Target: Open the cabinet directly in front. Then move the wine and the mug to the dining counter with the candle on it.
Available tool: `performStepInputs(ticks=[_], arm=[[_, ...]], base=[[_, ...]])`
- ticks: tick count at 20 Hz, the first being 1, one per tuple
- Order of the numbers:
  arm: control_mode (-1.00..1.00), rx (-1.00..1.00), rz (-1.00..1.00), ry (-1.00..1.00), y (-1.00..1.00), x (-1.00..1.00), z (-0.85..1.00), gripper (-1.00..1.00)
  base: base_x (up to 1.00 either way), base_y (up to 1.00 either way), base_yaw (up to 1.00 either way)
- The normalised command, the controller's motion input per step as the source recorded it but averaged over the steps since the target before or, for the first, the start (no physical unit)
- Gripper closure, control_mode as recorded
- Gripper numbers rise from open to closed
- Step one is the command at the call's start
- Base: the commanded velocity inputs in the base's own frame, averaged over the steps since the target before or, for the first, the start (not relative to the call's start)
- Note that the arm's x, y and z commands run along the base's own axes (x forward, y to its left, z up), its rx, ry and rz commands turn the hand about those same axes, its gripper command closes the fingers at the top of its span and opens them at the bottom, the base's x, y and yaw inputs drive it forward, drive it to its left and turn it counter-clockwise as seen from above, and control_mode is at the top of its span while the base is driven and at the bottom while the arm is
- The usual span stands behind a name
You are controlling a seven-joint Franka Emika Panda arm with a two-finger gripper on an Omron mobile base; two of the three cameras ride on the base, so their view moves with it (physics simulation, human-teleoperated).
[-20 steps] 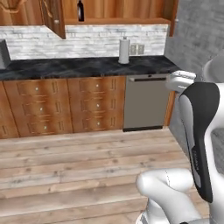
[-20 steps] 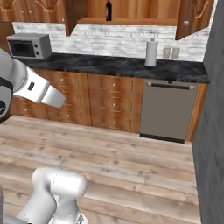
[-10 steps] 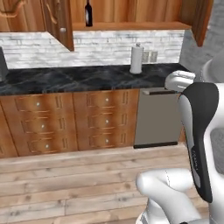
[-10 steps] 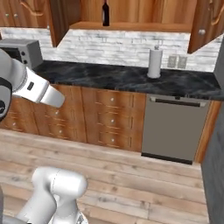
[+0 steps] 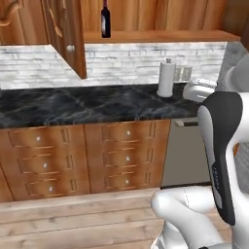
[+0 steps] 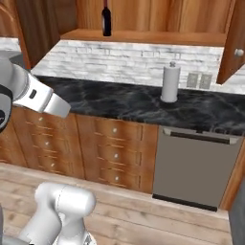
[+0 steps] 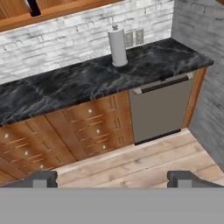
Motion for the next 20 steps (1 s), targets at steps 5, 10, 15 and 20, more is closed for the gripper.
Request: performStepInputs(ticks=[5, 10, 15, 20], arm=[[1.0, 0.0, 0.0, 0.0, 0.0, 0.0, 0.0, -1.0], [1.0, 0.0, 0.0, 0.0, 0.0, 0.0, 0.0, -1.0], [1.0, 0.0, 0.0, 0.0, 0.0, 0.0, 0.0, -1.0], [1.0, 0.0, 0.0, 0.0, 0.0, 0.0, 0.0, -1.0]], base=[[1.0, 0.0, 0.09], [1.0, 0.06, 0.07], [0.71, 0.45, 0.14], [0.75, 0.31, -0.01]])
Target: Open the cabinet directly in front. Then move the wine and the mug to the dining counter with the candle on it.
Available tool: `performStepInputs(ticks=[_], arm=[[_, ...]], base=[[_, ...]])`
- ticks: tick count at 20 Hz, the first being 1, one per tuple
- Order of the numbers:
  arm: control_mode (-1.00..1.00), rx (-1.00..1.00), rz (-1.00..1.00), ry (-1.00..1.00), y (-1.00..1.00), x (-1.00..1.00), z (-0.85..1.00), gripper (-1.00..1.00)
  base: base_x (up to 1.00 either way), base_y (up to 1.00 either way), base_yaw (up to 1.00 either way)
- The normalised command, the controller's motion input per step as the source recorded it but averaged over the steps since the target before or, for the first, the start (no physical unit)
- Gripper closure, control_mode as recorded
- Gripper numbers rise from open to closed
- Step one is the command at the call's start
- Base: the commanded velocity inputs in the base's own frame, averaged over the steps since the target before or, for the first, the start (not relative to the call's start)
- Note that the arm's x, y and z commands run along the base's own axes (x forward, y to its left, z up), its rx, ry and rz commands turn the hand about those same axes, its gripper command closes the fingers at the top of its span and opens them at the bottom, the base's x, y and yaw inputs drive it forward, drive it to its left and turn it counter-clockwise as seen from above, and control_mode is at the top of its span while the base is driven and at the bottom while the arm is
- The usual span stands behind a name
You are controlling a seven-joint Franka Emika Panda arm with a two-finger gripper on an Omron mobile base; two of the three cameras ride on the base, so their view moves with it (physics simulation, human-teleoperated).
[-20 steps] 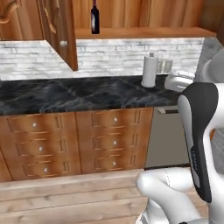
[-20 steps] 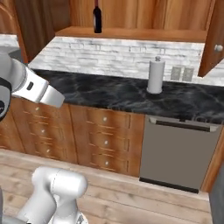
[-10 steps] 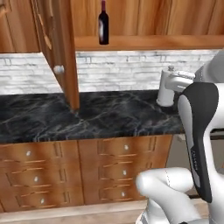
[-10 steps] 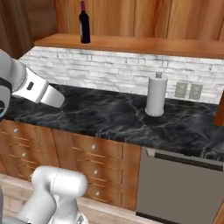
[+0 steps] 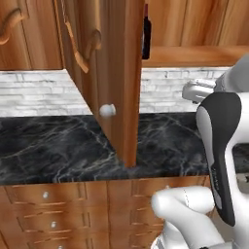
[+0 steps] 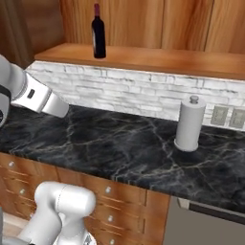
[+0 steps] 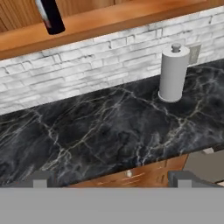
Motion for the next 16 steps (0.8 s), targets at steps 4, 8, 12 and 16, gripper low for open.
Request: performStepInputs(ticks=[4, 8, 12, 16], arm=[[1.0, 0.0, 0.0, 0.0, 0.0, 0.0, 0.0, -1.0], [1.0, 0.0, 0.0, 0.0, 0.0, 0.0, 0.0, -1.0], [-1.0, 0.01, 0.0, 0.0, 0.0, -0.03, 0.07, -1.0], [-1.0, 0.11, 0.23, -0.1, -0.33, -0.25, 0.62, -1.0]], base=[[0.85, -0.1, 0.0], [0.2, -0.13, 0.0], [-0.1, 0.0, 0.0], [0.0, 0.0, 0.0]])
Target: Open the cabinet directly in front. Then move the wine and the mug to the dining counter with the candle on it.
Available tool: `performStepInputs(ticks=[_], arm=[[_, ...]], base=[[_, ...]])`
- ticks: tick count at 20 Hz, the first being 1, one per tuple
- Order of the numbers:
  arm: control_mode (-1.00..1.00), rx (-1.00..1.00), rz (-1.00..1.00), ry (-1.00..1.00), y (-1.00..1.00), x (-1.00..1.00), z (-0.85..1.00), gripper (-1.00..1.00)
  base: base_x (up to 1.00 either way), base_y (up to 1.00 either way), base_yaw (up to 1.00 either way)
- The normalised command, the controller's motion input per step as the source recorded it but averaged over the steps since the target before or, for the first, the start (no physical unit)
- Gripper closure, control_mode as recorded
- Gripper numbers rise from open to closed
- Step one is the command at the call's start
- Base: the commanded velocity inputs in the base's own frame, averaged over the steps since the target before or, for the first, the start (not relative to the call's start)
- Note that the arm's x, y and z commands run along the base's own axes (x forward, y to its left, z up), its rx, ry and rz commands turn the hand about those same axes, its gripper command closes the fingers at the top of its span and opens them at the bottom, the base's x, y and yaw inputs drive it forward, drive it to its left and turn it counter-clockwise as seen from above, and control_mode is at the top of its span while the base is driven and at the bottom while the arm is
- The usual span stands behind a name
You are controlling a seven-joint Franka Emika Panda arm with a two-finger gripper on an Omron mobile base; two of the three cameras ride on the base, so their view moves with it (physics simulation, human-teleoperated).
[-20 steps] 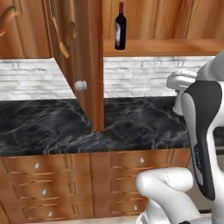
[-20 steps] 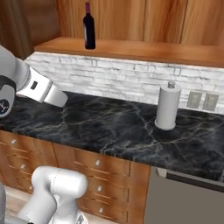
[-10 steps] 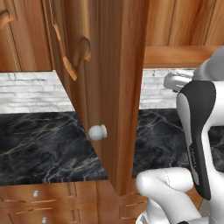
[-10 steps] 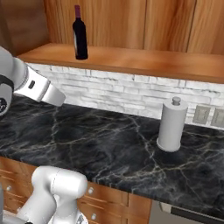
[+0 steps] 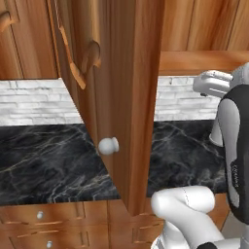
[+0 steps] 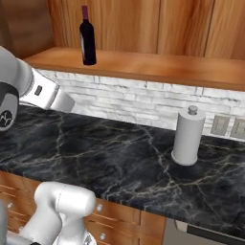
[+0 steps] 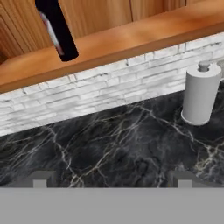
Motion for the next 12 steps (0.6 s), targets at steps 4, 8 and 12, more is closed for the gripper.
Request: performStepInputs(ticks=[4, 8, 12], arm=[[-1.0, 0.05, 0.41, -0.07, -0.2, -0.26, 0.4, -1.0], [-1.0, 0.0, 0.52, -0.09, -0.01, -0.36, 0.26, -1.0], [-1.0, -0.03, 0.55, -0.25, 0.0, -0.41, 0.05, -1.0]], base=[[0.0, 0.0, 0.0], [0.0, 0.0, 0.0], [0.0, 0.0, 0.0]])
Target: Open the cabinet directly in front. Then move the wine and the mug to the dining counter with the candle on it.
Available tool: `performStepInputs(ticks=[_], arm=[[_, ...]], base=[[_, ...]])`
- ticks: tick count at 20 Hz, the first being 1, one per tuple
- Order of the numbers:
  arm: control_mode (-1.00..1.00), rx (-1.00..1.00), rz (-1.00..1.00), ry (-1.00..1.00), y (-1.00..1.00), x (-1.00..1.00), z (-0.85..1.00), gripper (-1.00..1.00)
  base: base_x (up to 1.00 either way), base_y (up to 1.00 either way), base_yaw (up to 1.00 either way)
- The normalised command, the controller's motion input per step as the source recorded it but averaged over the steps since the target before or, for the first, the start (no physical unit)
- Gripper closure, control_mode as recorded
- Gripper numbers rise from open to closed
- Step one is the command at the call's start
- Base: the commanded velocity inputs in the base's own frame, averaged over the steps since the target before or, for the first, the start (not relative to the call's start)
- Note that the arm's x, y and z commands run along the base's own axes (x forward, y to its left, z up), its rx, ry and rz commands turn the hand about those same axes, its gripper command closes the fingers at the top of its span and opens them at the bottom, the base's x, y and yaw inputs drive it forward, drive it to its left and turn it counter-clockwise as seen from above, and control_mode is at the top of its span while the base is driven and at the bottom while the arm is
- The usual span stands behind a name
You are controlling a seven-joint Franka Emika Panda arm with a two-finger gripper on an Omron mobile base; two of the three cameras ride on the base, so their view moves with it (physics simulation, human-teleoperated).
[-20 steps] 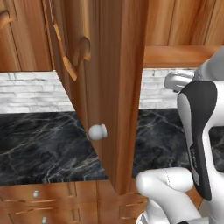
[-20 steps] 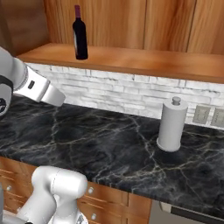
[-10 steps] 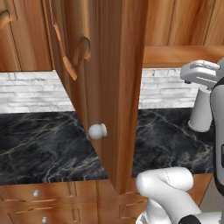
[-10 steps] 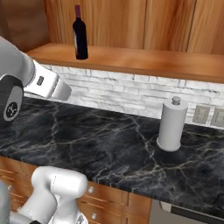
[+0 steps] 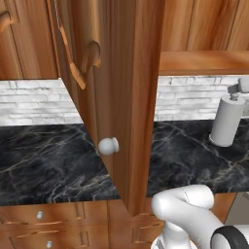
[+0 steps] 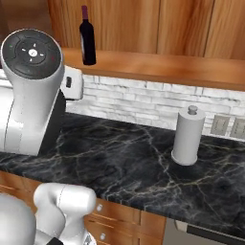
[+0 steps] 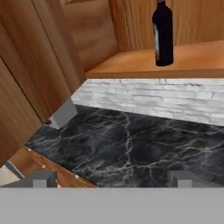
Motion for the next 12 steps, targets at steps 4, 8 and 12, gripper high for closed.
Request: performStepInputs(ticks=[4, 8, 12], arm=[[-1.0, -0.05, 0.28, -0.32, 0.0, -0.12, 0.0, -1.0], [-1.0, 0.0, 0.12, -0.29, 0.0, 0.01, 0.14, -1.0], [-1.0, 0.0, 0.02, -0.09, 0.01, 0.34, 0.06, -1.0]], base=[[0.0, 0.0, 0.0], [0.0, 0.0, 0.0], [0.0, 0.0, 0.0]])
